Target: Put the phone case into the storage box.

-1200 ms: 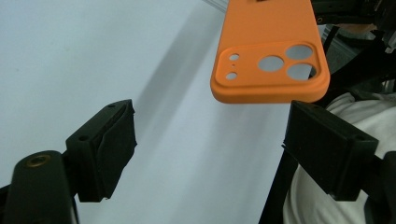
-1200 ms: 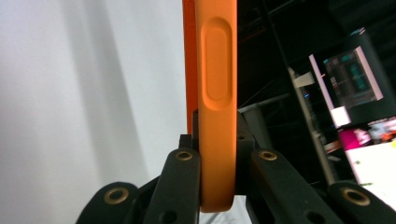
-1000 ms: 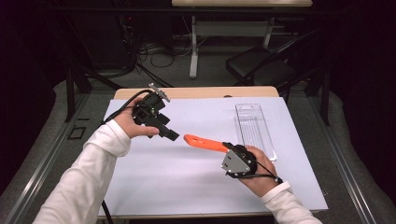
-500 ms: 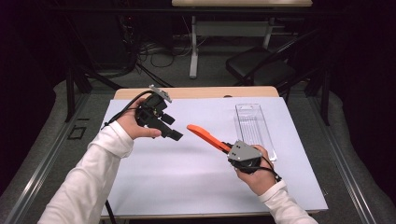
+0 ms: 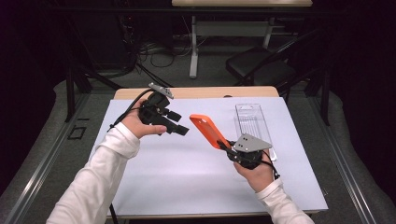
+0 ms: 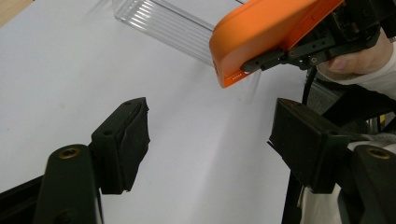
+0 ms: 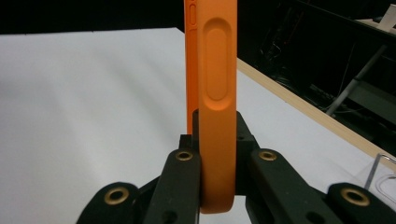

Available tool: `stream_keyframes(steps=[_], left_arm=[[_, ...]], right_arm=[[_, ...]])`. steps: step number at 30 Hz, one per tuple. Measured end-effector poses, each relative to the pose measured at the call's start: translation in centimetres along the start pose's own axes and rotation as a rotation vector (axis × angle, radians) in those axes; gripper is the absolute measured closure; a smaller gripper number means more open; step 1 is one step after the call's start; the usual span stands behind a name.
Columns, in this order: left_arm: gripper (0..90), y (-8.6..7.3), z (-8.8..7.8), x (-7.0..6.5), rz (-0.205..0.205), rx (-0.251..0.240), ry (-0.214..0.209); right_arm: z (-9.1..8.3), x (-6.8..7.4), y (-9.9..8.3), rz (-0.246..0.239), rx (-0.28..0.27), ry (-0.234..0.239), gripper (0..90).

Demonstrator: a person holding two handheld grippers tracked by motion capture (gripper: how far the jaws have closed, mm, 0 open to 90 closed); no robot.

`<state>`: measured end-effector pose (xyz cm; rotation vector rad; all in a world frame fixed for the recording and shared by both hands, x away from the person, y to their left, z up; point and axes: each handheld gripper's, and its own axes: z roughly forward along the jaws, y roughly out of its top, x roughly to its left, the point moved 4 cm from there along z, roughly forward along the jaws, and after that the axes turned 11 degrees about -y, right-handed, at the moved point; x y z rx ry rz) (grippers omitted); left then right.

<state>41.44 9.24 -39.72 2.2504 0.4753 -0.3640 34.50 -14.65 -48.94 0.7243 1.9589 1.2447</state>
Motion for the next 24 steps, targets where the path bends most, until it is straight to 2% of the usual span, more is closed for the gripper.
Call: stream_keyframes(steps=[3,5,7,9,12,18,24], left_arm=[[33.8,-0.1,0.2,-0.1,-0.012,0.006,-0.015],[35.3,-0.2,0.3,-0.1,-0.029,0.006,-0.025],[36.5,-0.3,0.4,-0.1,-0.027,0.009,-0.027],[37.8,-0.3,0.4,-0.1,-0.013,0.01,-0.016],[41.5,-0.3,0.4,-0.3,0.017,0.015,-0.009],[42.6,0.3,0.0,-0.9,0.078,-0.061,0.029],[44.9,0.5,0.0,-1.2,0.097,-0.08,0.043]], right_arm=[[0.1,0.0,0.2,0.043,-0.015,0.019,85.4],[0.1,0.0,0.2,0.055,-0.017,0.026,85.4],[0.2,-0.1,0.3,0.071,-0.023,0.035,85.4],[0.3,-0.1,0.3,0.085,-0.027,0.048,85.4],[0.3,-0.2,0.3,0.079,-0.031,0.049,85.4],[0.2,-0.1,0.3,0.062,-0.039,0.047,85.4],[0.1,-0.1,0.3,0.065,-0.052,0.055,85.4]])
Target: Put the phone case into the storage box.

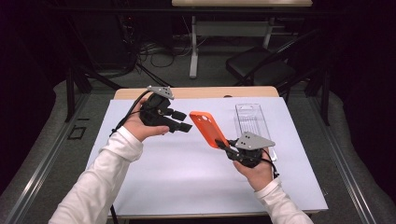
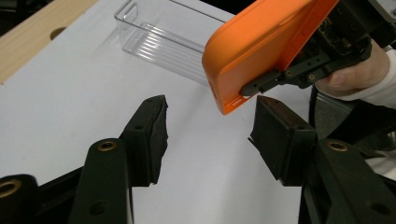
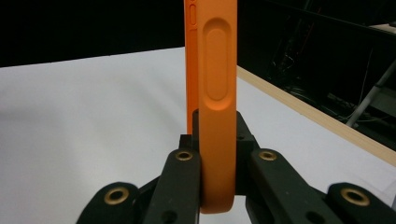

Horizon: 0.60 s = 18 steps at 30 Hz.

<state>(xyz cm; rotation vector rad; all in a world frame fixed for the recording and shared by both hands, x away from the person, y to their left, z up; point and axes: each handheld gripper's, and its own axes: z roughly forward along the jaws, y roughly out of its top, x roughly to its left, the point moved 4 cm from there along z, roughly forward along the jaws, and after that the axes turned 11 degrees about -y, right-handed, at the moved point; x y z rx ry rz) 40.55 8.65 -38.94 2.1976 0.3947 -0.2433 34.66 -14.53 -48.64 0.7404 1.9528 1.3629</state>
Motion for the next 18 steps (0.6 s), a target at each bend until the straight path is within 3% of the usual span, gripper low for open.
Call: stream_keyframes(steps=[2,4,7,10,15,18], left_arm=[[45.6,0.0,0.1,0.0,0.003,-0.011,0.013],[54.2,0.0,0.2,-0.1,0.007,-0.027,-0.021],[54.2,-0.1,0.4,-0.2,0.016,-0.036,-0.032],[54.5,-0.1,0.7,-0.4,0.051,-0.043,-0.02],[55.3,-0.3,1.6,-0.3,0.063,-0.053,-0.042],[55.0,-0.3,1.9,-0.1,0.09,-0.058,-0.032]], right_arm=[[0.0,0.0,0.0,0.0,-0.004,0.003,85.4],[-0.1,0.0,0.1,-0.001,-0.01,0.004,85.4],[-0.2,0.1,0.1,0.002,-0.016,0.009,85.4],[-0.2,0.0,0.1,0.001,-0.023,0.013,85.4],[-0.3,0.1,0.1,0.018,-0.036,0.031,85.4],[-0.3,0.2,0.1,0.018,-0.037,0.038,85.4]])
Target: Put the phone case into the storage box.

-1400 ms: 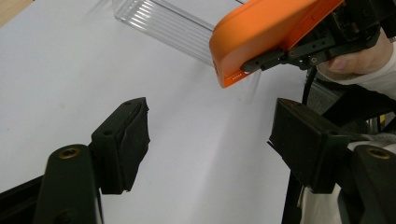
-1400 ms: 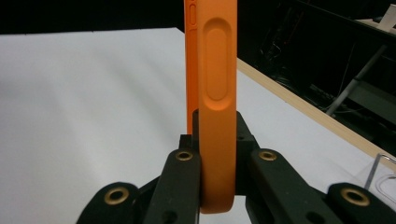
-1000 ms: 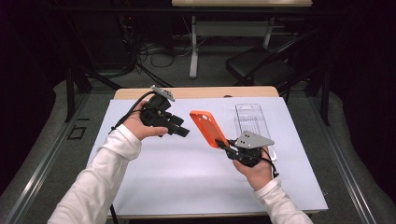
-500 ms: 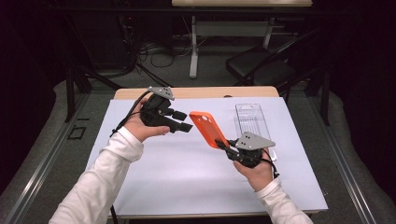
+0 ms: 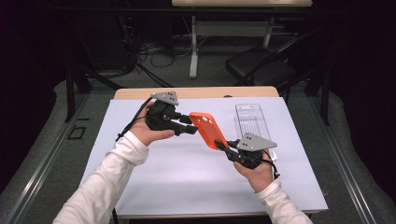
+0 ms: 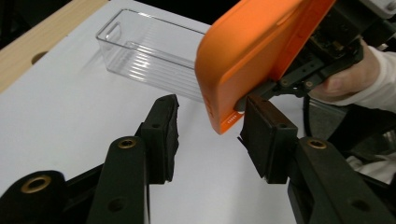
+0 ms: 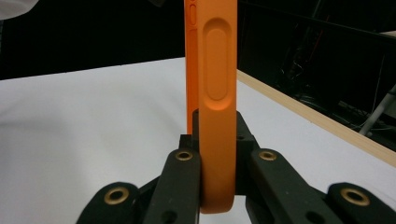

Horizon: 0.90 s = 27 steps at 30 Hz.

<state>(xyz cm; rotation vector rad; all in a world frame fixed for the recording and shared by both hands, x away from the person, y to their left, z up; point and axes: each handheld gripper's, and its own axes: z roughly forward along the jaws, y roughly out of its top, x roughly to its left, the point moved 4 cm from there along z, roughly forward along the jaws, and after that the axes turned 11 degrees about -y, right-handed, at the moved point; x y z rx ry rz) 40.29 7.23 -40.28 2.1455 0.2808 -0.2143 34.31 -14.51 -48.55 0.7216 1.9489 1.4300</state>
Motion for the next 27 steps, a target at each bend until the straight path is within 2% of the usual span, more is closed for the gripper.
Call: stream_keyframes(steps=[7,10,17,27], left_arm=[[60.9,0.0,0.4,0.0,0.036,0.018,-0.039],[63.4,0.1,0.6,0.0,0.041,0.004,-0.052],[69.7,0.4,1.1,-0.1,0.057,0.006,-0.067],[74.7,0.4,0.8,0.0,0.07,0.004,-0.077]], right_arm=[[0.0,0.0,-0.1,0.001,-0.008,0.008,85.4],[-0.1,0.0,-0.1,0.003,-0.009,0.011,85.4],[0.0,0.1,-0.1,-0.003,-0.016,0.021,85.4],[0.0,-0.1,-0.1,-0.001,-0.025,0.023,85.4]])
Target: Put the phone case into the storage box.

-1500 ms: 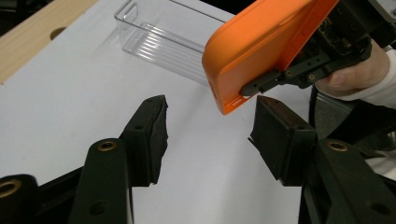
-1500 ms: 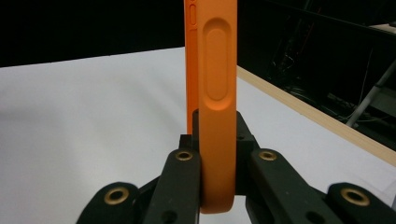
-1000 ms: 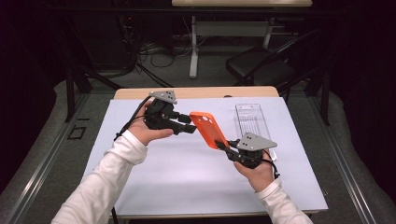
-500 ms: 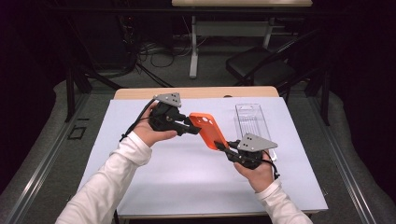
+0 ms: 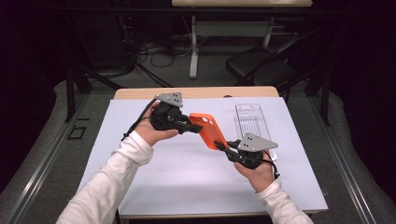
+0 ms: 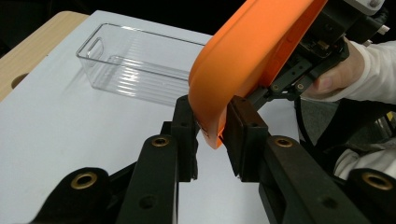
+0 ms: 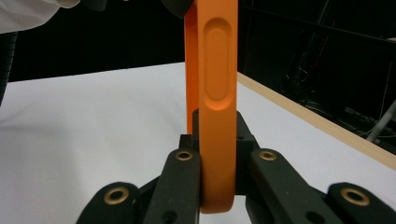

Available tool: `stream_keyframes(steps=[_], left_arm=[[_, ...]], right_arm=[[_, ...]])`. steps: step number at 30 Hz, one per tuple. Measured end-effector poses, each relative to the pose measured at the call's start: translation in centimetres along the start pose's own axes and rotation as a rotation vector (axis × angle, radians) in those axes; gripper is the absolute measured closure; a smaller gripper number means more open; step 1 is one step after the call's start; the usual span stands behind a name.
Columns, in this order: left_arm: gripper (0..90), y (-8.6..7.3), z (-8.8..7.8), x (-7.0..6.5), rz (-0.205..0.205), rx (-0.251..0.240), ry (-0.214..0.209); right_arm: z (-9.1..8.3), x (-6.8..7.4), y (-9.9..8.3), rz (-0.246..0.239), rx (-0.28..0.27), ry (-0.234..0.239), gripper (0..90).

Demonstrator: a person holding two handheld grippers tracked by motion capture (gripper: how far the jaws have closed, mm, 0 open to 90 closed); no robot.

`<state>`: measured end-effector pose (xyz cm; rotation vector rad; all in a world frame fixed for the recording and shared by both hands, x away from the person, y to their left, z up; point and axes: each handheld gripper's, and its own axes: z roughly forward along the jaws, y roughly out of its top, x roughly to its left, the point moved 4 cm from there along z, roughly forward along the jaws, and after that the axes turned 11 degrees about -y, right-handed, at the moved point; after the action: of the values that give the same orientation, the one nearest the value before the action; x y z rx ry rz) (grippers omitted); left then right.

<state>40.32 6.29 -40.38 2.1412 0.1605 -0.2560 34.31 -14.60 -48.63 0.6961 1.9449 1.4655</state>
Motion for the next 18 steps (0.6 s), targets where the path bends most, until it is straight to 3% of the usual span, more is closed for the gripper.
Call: stream_keyframes(steps=[13,18], left_arm=[[72.3,0.8,-2.6,-0.5,0.024,-0.074,0.043],[74.7,1.1,-2.9,-0.7,0.047,-0.06,0.051]], right_arm=[[0.1,0.1,-0.2,-0.015,0.015,0.003,85.4],[0.1,0.1,-0.2,-0.012,0.013,0.008,85.4]])
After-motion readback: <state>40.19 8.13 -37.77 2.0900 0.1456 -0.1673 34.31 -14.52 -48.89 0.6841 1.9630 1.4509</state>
